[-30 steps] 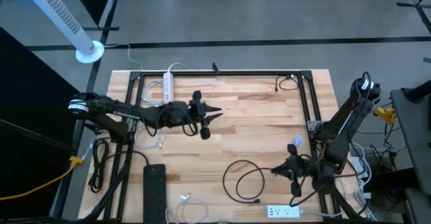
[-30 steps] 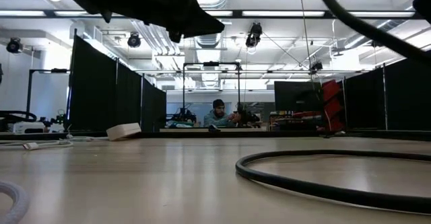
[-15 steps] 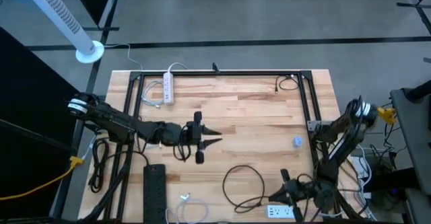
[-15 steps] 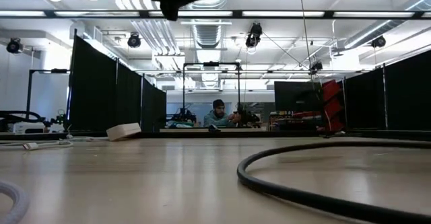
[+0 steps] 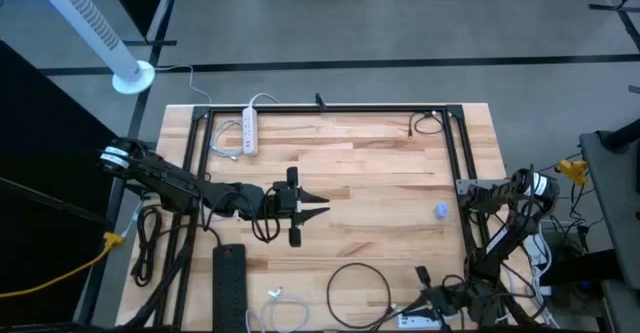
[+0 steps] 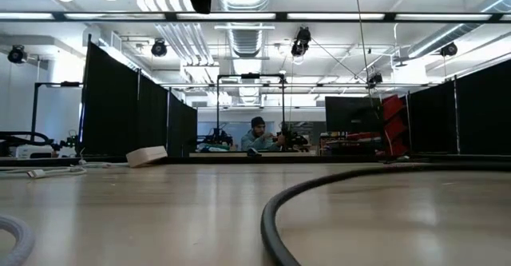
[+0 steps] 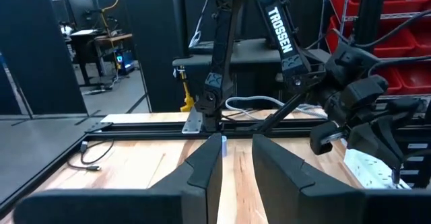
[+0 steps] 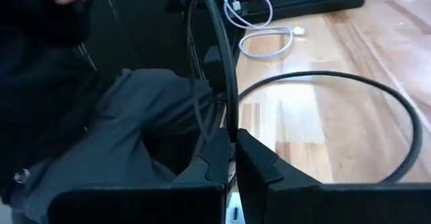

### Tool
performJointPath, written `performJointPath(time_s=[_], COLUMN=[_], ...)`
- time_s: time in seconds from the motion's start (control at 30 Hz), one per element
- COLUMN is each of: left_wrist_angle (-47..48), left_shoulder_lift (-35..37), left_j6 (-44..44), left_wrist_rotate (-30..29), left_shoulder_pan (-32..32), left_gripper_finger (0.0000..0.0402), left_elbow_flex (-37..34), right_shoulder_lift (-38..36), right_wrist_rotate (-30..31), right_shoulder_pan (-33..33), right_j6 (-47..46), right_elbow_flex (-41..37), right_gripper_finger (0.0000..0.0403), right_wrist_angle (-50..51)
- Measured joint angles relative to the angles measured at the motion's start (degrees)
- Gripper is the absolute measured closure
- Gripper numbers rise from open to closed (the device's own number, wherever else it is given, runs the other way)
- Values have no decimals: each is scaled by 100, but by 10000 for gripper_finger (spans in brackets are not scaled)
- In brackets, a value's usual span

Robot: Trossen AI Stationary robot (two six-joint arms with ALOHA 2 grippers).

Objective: Plug in charger cables
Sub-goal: Insert the bottom black charger cable into the bottom white outlet extension

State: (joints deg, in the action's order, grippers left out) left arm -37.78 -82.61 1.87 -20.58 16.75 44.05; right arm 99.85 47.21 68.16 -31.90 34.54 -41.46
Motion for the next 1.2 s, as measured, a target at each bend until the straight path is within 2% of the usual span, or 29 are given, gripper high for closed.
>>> performJointPath(time_s=[0.13,0.4,0.8,0.97,1.2], left_wrist_angle=[1,2,-207,-765,-846], left_shoulder_lift=[0,0,-37,-475,-1386], left_j6=[23,0,-260,-265,-251], left_wrist_rotate=[0,0,58,260,271], left_shoulder_pan=[-2,-15,-34,-24,-35], left_gripper_finger=[331,331,331,331,331], left_elbow_flex=[0,0,0,13,416], right_shoulder_lift=[-8,-9,-7,-204,-1021], right_wrist_rotate=[-30,-264,-193,209,525], right_shoulder_pan=[-4,-2,-20,-129,-481], right_j6=[160,1336,2251,2996,3412], right_elbow_flex=[0,-4,-11,-26,-24], right_gripper_finger=[402,402,402,402,402], right_wrist_angle=[152,171,170,-53,-133])
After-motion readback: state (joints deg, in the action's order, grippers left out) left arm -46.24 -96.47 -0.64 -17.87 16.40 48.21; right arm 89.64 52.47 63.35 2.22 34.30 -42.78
